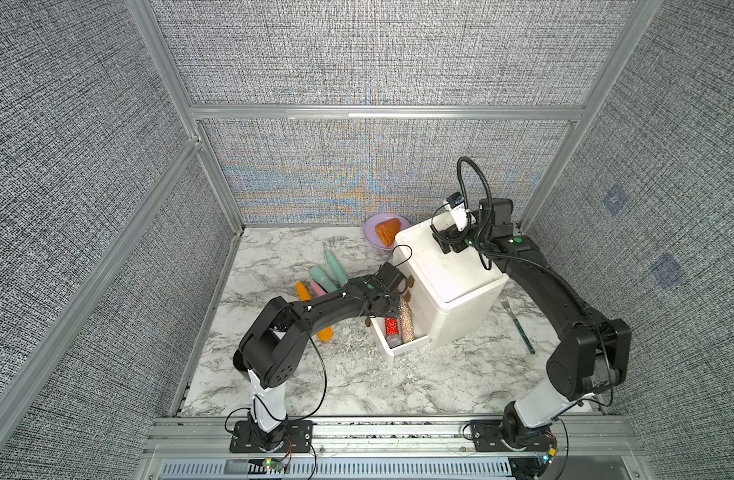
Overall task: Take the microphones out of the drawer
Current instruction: Pick up the microphone from the drawer.
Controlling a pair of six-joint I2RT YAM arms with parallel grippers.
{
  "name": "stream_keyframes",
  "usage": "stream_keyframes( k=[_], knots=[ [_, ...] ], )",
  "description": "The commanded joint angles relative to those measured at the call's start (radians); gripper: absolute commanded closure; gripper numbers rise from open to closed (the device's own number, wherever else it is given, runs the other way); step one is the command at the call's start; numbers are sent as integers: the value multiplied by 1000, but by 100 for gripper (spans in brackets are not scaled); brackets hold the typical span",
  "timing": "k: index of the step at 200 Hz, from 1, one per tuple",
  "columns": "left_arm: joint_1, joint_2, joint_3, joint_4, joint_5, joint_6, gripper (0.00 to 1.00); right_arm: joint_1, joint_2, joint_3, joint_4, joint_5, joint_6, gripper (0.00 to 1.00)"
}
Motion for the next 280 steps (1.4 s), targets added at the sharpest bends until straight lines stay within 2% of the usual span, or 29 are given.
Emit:
stream_keyframes(
  k=[1, 30, 108, 201, 280],
  knots=[
    [-6, 13, -11, 15, -20, -30, 45, 1, 21, -18, -180, -32, 22, 2],
    [-9, 32, -7, 19, -19, -48, 52, 2, 22, -20, -180, -32, 21, 2],
    [-11, 81, -12, -5, -44, -117, 51, 1, 24, -12, -180, -33, 16, 2],
    [-12, 114, -58, 54, -42, -159, 53, 2, 21, -20, -174, -41, 15, 2],
    [-14, 81, -69, 32, -84, -169, 77, 2, 16, -20, -179, -39, 13, 2]
  ],
)
